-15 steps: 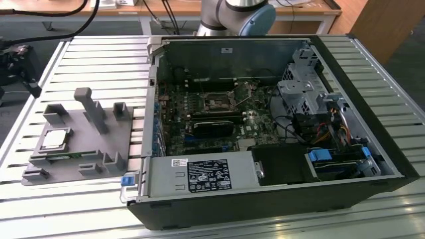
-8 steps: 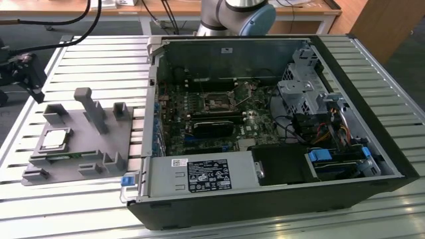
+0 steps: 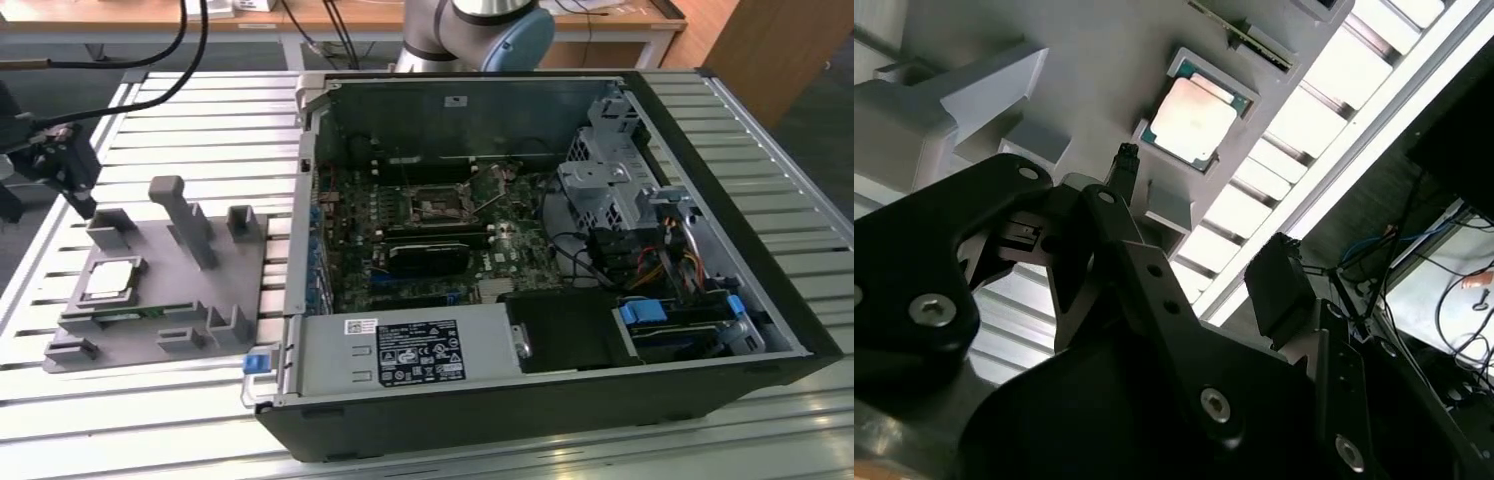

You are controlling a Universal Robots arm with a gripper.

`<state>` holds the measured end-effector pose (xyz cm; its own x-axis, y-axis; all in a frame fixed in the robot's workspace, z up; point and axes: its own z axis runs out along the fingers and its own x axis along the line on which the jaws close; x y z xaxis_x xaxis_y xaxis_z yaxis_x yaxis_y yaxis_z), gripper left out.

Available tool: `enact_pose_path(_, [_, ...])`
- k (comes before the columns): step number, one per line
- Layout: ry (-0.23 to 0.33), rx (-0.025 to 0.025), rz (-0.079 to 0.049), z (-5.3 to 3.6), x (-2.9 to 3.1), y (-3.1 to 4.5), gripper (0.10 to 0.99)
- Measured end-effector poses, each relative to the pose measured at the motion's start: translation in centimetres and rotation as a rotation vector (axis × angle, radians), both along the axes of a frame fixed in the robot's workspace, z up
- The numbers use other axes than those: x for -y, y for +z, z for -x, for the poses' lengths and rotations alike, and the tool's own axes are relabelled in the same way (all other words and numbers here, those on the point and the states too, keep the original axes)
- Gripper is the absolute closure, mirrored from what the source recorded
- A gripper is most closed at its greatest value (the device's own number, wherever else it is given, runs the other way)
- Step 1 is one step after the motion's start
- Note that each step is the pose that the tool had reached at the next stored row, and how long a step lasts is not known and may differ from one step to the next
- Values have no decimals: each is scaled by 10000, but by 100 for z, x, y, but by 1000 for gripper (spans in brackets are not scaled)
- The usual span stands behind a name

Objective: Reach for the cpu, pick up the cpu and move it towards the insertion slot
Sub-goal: 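Pick up the cpu and move it towards the insertion slot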

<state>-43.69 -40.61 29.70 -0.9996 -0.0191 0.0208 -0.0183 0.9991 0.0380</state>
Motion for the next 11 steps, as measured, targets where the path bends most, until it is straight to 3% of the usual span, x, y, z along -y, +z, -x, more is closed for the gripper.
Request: enact_pose_path(11, [-1, 0, -95, 1, 39, -198, 380])
